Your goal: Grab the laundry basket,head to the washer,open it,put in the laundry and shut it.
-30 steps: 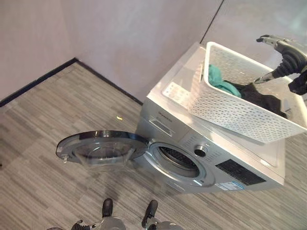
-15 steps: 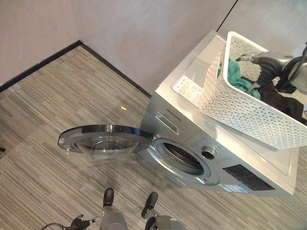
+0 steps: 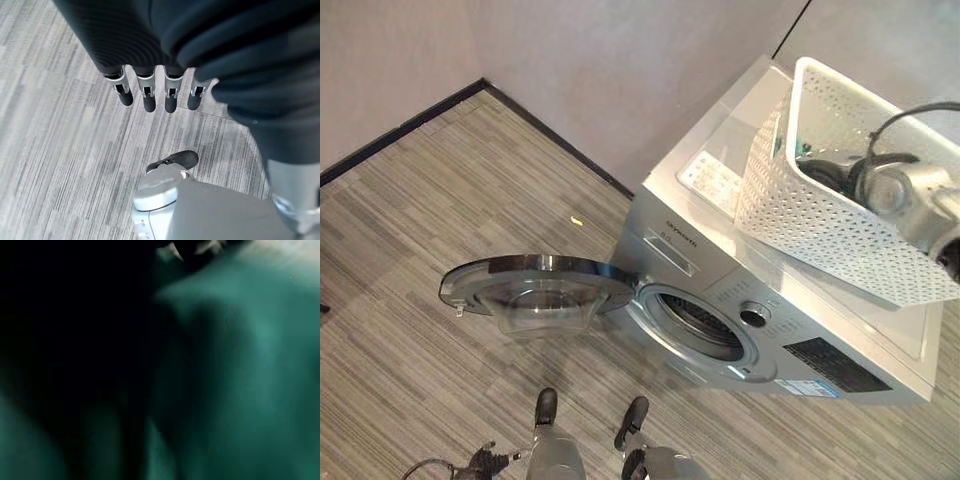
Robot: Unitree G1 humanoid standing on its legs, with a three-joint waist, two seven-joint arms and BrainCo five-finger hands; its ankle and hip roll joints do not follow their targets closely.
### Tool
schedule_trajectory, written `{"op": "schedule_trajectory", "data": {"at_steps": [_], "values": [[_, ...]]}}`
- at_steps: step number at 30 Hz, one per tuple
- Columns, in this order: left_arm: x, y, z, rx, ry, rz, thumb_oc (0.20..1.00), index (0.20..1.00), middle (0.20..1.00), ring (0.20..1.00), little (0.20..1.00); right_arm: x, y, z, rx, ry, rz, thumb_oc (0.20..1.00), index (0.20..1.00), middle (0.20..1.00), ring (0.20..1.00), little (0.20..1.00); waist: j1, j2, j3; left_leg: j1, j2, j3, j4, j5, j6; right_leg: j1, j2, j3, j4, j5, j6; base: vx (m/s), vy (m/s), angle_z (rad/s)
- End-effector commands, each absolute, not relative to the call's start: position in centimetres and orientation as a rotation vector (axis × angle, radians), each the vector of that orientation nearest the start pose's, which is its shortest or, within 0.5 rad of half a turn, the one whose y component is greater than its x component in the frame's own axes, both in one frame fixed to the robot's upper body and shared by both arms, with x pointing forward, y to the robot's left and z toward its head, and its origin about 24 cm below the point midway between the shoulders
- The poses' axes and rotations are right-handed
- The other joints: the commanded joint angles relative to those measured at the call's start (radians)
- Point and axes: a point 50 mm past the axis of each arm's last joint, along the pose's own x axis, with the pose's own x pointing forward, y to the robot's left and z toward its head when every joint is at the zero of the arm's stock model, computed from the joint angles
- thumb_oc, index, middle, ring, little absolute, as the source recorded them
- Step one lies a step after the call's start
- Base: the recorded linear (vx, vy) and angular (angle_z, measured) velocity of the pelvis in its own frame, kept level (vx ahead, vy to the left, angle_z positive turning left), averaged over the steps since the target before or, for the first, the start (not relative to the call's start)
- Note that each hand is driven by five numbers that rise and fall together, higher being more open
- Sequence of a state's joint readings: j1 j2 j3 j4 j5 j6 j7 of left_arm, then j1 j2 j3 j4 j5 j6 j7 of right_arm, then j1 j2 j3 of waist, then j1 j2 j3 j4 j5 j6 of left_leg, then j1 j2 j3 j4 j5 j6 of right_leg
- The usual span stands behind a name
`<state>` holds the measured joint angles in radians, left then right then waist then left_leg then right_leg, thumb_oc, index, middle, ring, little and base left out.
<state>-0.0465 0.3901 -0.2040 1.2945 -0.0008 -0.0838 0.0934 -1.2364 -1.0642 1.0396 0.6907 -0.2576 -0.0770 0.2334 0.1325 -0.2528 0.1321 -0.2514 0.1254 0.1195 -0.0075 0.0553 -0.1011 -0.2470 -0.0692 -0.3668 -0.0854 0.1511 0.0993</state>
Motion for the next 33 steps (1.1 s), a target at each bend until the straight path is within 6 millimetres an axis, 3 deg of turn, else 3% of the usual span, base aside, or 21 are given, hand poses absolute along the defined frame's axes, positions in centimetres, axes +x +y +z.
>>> {"op": "schedule_trajectory", "data": {"at_steps": [1,3,4,5,6,7,10,22,26,33], "values": [[12.4,28.7,-13.6,0.529,1.106,0.137,1.0,1.0,1.0,1.0,1.0,38.6,-26.0,24.7,-1.948,0.049,0.15,1.0,1.0,1.0,1.0,1.0,0.055,0.007,0.081,-0.03,0.052,-0.072,-0.08,0.056,-0.016,0.034,-0.086,-0.019,-0.002,0.022,0.121,-0.03,0.007,-0.02],[12.9,28.4,-13.5,0.534,1.093,0.144,1.0,1.0,1.0,1.0,1.0,39.3,-24.7,24.1,-2.027,0.025,0.14,1.0,1.0,1.0,1.0,1.0,0.062,0.012,0.091,-0.037,0.052,-0.074,-0.08,0.056,-0.013,0.025,-0.087,-0.013,-0.002,0.025,0.119,-0.02,0.005,-0.01],[13.0,28.4,-13.5,0.534,1.093,0.156,1.0,1.0,1.0,1.0,1.0,39.6,-23.9,23.5,-2.061,0.019,0.159,0.903,0.903,0.903,0.903,0.903,0.064,0.012,0.095,-0.039,0.052,-0.072,-0.08,0.056,-0.012,0.022,-0.087,-0.012,-0.002,0.025,0.119,0.0,0.0,0.0],[13.0,28.4,-13.5,0.534,1.093,0.157,1.0,1.0,1.0,1.0,1.0,39.7,-23.9,23.4,-2.061,0.018,0.16,0.903,0.903,0.903,0.903,0.903,0.064,0.011,0.095,-0.039,0.052,-0.071,-0.08,0.056,-0.012,0.022,-0.087,-0.011,-0.002,0.025,0.119,0.0,0.0,0.0],[13.0,28.4,-13.5,0.533,1.095,0.157,1.0,1.0,1.0,1.0,1.0,39.8,-23.3,23.2,-2.08,0.001,0.18,0.401,0.401,0.401,0.401,0.401,0.065,0.011,0.096,-0.039,0.051,-0.071,-0.08,0.055,-0.011,0.021,-0.087,-0.01,-0.002,0.024,0.118,0.0,0.0,0.0],[13.0,28.4,-13.6,0.532,1.096,0.168,1.0,1.0,1.0,1.0,1.0,39.9,-22.4,23.4,-2.082,-0.043,0.168,0.2,0.2,0.2,0.2,0.2,0.065,0.012,0.098,-0.04,0.051,-0.069,-0.08,0.055,-0.01,0.018,-0.087,-0.007,-0.002,0.024,0.117,0.0,0.0,0.0],[12.8,28.5,-13.6,0.532,1.1,0.173,1.0,1.0,1.0,1.0,1.0,40.0,-22.3,23.5,-2.076,-0.051,0.16,0.2,0.2,0.2,0.2,0.2,0.063,0.012,0.098,-0.04,0.051,-0.068,-0.08,0.055,-0.01,0.016,-0.088,-0.005,-0.002,0.025,0.116,0.0,0.0,0.0],[12.2,28.6,-13.7,0.551,1.114,0.192,1.0,1.0,1.0,1.0,1.0,39.7,-22.6,28.2,-1.986,-0.208,-0.041,0.2,0.2,0.2,0.2,0.2,0.043,0.033,0.076,-0.017,0.046,-0.047,-0.08,0.046,-0.006,0.022,-0.096,0.011,-0.002,0.025,0.115,-0.01,0.002,-0.03],[11.8,28.7,-13.8,0.551,1.131,0.198,1.0,1.0,1.0,1.0,1.0,38.3,-22.5,31.9,-1.884,-0.372,-0.154,0.2,0.2,0.2,0.2,0.2,0.027,0.042,0.052,0.013,0.047,-0.03,-0.08,0.032,-0.005,0.037,-0.096,0.022,-0.002,0.019,0.114,0.01,0.004,-0.08],[11.2,28.4,-14.1,0.568,1.15,0.168,1.0,1.0,1.0,1.0,1.0,35.4,-25.1,35.5,-1.815,-0.521,-0.382,0.2,0.2,0.2,0.2,0.2,0.005,0.058,0.009,0.055,0.046,-0.019,-0.08,0.022,0.0,0.074,-0.101,0.027,-0.002,0.003,0.112,0.03,-0.007,-0.03]]}}
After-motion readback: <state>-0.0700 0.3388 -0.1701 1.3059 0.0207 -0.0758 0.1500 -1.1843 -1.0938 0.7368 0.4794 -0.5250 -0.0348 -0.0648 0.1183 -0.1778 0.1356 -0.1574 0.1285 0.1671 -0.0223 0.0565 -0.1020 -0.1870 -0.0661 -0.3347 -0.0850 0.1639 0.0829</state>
